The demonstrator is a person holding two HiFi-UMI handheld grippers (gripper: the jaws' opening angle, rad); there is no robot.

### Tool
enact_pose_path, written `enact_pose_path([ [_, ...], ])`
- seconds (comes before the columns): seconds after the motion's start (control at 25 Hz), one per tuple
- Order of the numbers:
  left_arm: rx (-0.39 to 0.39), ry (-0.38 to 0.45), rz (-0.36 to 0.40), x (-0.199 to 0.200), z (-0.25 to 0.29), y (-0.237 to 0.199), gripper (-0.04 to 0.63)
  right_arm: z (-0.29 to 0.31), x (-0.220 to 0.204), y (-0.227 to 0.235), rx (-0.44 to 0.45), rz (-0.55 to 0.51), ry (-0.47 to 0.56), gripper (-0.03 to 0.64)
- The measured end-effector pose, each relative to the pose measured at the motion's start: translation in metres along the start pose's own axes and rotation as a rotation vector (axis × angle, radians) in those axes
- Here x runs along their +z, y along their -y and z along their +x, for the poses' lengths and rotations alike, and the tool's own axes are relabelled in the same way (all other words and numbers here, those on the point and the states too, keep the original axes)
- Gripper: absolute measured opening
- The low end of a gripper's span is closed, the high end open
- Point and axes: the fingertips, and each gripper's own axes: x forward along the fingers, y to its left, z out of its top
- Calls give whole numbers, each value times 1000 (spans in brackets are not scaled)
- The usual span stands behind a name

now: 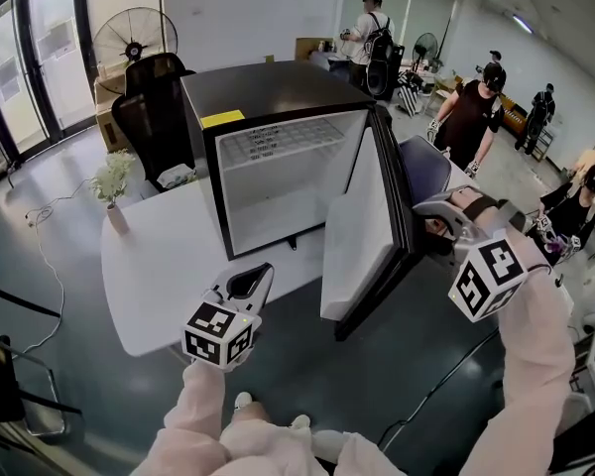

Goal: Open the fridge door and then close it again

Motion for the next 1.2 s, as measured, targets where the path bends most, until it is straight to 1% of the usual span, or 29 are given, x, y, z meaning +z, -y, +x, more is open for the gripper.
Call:
enact_pose_path([
  [0.56,-5,-7,7,5,-10,-23,11,13,30,18,7,-74,-11,138],
  [1.04,-3,-16,7,11,-22,-62,11,39,63,41,-2,-111,-11,127],
  [1.2,-7,-22,6,12,-25,-74,11,52,76,52,-19,-152,-34,120],
])
